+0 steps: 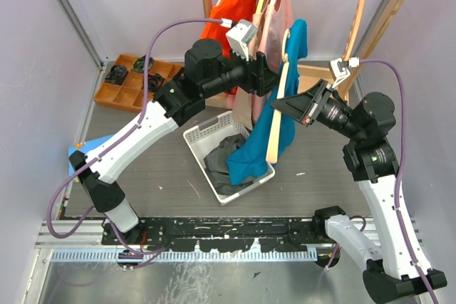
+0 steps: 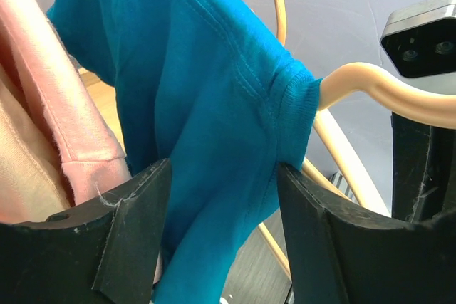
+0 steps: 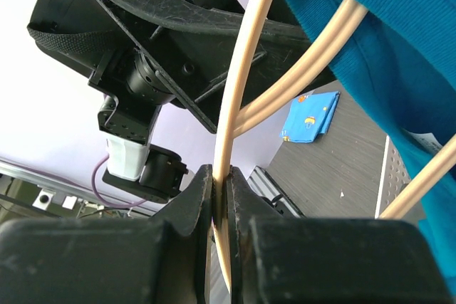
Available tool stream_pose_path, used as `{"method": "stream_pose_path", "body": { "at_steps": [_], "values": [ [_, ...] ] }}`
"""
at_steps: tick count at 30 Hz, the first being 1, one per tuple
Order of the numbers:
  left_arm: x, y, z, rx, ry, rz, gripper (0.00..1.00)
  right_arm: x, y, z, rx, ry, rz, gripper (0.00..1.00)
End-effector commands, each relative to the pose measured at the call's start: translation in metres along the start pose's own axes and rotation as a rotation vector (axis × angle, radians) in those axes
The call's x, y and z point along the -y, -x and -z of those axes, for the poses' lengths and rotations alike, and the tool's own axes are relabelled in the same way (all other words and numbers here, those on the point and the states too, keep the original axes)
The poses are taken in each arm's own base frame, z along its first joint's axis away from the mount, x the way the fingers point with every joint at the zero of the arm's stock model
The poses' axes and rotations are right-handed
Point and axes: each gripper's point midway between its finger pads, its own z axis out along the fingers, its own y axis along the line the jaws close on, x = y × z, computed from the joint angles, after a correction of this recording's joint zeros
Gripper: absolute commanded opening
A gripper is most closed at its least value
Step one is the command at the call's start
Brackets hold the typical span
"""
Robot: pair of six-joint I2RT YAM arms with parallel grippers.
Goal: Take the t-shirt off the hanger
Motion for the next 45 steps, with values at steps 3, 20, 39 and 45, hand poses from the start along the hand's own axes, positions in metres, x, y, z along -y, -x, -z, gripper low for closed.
{"method": "stream_pose_path", "body": {
  "at_steps": [3,20,39,45],
  "values": [
    [0.024,0.024,0.001,0.058,-0.099,-0.016,0.69,-0.035,0.011,0.003,0.023,0.105,0.113,0.00],
    [-0.015,0.045,0.008,0.117,0.146,-0.026,0.00,-0.029,0.004,0.009,0.028,0.084,0.092,0.01],
    [0.017,0.033,0.041,0.095,-0.011,0.010,0.74,-0.028,-0.016,0.025,0.032,0.088,0.092,0.01],
    [0.023,0.014,0.039,0.058,-0.064,0.047,0.75,-0.034,-0.020,0.028,0.013,0.116,0.105,0.01]
  ]
}}
